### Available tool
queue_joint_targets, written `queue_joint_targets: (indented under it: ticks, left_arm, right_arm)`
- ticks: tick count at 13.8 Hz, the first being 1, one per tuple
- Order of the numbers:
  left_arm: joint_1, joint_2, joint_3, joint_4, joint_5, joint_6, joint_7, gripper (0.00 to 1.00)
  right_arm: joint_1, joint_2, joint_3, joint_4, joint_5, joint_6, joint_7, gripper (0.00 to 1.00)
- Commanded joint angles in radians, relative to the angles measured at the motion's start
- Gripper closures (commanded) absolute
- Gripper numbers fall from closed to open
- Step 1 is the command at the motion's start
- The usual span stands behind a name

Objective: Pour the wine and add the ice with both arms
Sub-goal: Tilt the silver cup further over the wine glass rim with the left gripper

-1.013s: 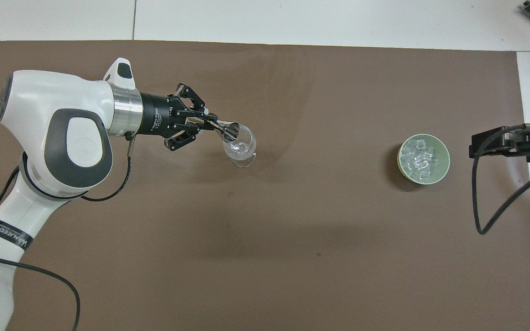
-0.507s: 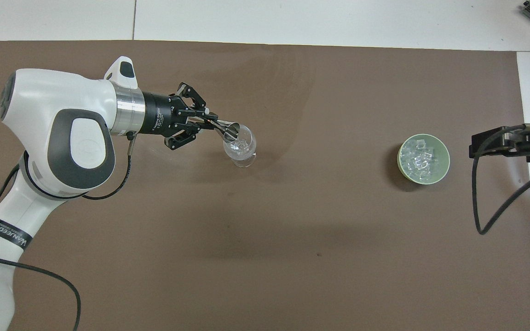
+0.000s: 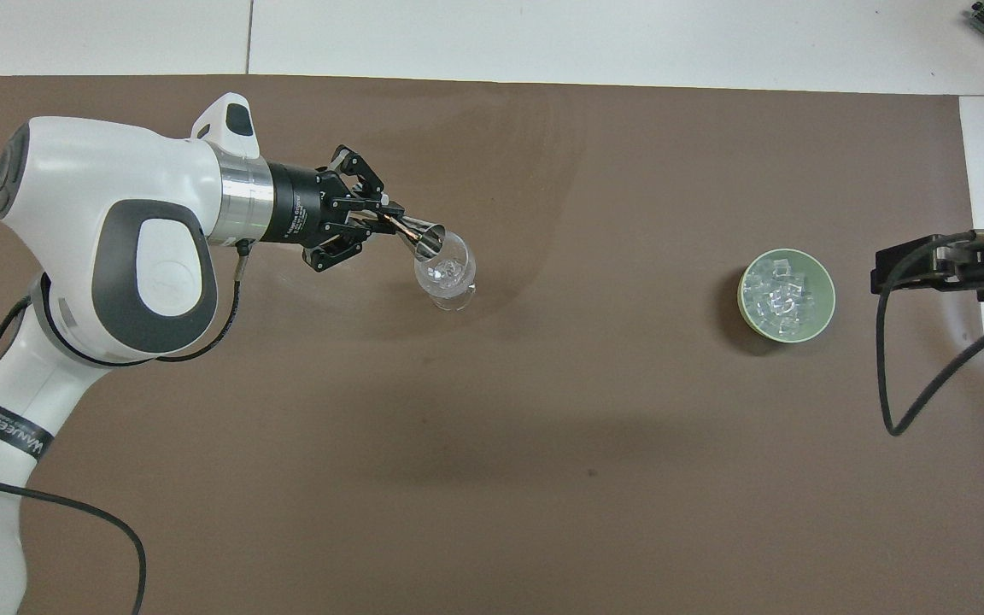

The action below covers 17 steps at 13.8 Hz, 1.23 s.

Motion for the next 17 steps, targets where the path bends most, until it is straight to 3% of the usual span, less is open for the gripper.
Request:
queue_joint_targets:
  ticks: [1, 17]
  left_arm:
    - [-0.023, -0.013, 0.015, 0.01, 0.046, 0.013, -0.027, 1.0]
    - [-0.041, -0.016, 0.011, 0.034, 0.167, 0.039, -0.021, 1.0]
  right_arm:
    - [-0.002, -0.021, 0.002, -0.024, 0.005, 0.005, -0.012, 0.0]
    - [0.0, -0.021, 0.002, -0.024, 0.005, 0.005, -0.012, 0.0]
